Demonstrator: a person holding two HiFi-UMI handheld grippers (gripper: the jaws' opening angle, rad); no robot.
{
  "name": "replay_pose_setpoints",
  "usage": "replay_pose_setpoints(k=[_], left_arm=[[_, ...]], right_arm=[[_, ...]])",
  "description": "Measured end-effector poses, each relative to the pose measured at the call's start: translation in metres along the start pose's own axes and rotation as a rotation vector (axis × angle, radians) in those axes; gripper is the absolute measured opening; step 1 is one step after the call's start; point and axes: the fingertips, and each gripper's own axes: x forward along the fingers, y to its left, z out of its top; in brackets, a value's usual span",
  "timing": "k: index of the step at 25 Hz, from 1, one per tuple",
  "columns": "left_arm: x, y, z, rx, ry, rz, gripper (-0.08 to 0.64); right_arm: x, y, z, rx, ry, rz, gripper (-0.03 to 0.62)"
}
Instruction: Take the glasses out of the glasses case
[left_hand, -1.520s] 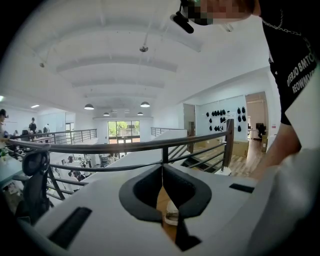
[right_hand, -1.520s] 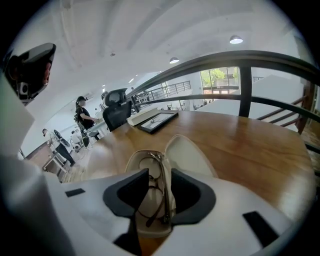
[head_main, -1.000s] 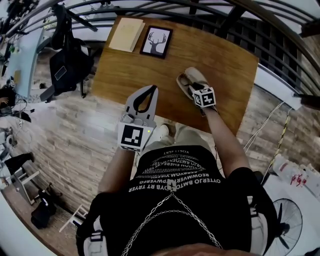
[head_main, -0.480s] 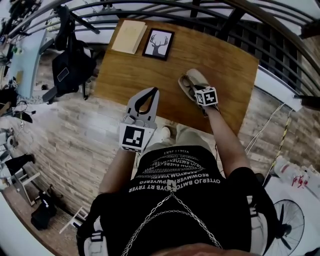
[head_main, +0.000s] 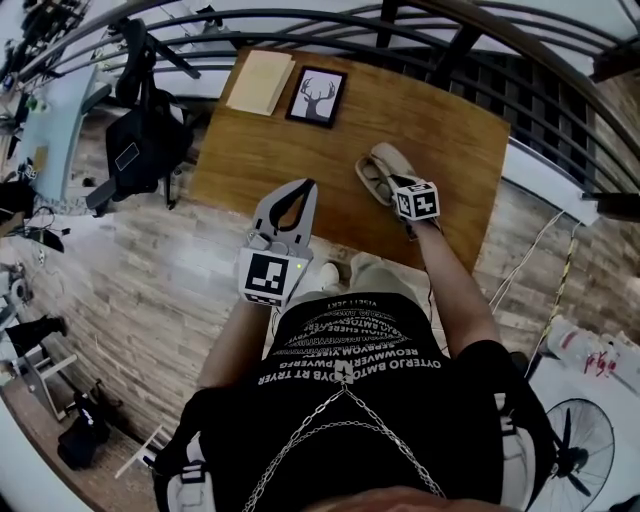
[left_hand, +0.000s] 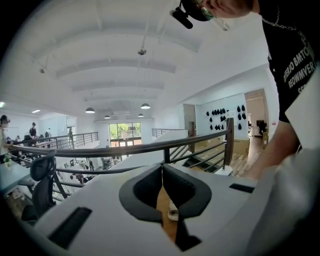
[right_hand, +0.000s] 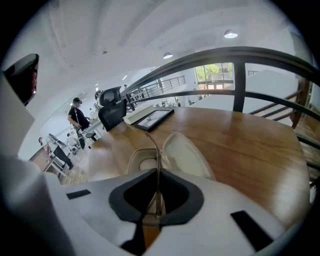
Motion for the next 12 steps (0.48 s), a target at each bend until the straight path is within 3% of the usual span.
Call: replay_pose_setpoints(k=[4, 8, 12], left_arm=[[-0.005, -0.004, -0.001, 0.001, 0.004, -0.01, 0.028], [-0.007, -0.007, -0.008, 0.002, 0.018, -0.016, 0.028], [-0.007, -0.006, -0.013, -0.007, 0.03, -0.012, 0.028]], right_arm=[[0.004, 0.002, -0.011, 0.004, 0.027, 0.007, 0.031], [0.008, -0.007, -0.011, -0.045, 0.066, -0.063, 0.032], [0.016, -0.008, -0.01, -0.051, 0.073, -0.071, 0.032]])
